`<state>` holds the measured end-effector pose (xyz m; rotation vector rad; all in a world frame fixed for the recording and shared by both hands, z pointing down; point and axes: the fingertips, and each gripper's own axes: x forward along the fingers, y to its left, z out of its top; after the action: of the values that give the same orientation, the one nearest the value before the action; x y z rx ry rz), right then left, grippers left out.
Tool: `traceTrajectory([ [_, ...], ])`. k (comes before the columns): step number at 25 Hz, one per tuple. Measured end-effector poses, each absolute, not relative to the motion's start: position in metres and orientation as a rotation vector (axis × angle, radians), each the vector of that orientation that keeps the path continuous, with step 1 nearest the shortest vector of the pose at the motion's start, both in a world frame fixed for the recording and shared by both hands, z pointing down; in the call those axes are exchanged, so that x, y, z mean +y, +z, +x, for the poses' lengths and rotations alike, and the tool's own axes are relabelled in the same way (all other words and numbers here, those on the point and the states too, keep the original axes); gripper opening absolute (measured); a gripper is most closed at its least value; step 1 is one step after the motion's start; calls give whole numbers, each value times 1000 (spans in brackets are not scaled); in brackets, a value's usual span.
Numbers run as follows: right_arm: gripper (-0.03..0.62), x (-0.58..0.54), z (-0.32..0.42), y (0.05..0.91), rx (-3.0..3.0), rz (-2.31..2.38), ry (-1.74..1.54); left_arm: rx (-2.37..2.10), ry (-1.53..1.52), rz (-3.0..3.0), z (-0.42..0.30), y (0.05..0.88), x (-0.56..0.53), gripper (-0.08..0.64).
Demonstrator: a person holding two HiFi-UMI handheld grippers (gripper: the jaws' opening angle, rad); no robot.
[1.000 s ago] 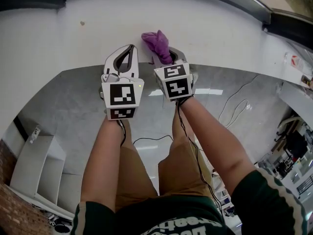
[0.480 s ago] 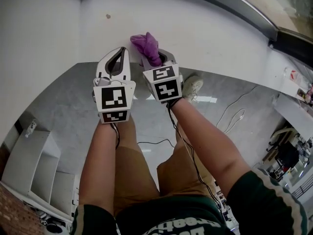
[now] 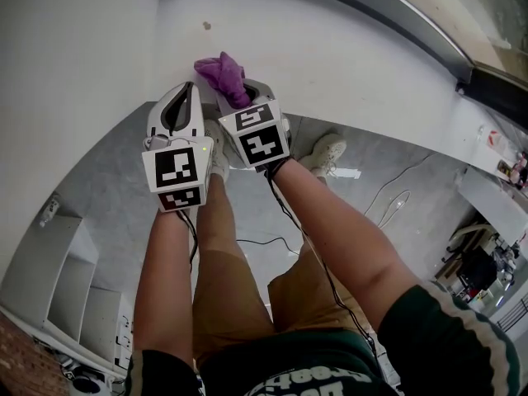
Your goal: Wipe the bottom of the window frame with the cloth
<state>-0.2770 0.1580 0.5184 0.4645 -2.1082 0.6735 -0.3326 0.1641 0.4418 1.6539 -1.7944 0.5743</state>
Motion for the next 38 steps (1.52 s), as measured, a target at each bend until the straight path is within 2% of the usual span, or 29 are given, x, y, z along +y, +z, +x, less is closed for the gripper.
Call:
traceTrajectory([
  [15, 117, 204, -363, 516, -2146, 68, 607, -1861, 584, 1502, -375, 448, 201, 9],
  [29, 115, 199, -371, 516, -2123, -37, 661, -1874, 553, 1432, -384, 454, 193, 9],
  [38, 117, 148, -384, 517, -2153, -25, 585, -1870, 558, 1470, -382, 452, 166, 9],
])
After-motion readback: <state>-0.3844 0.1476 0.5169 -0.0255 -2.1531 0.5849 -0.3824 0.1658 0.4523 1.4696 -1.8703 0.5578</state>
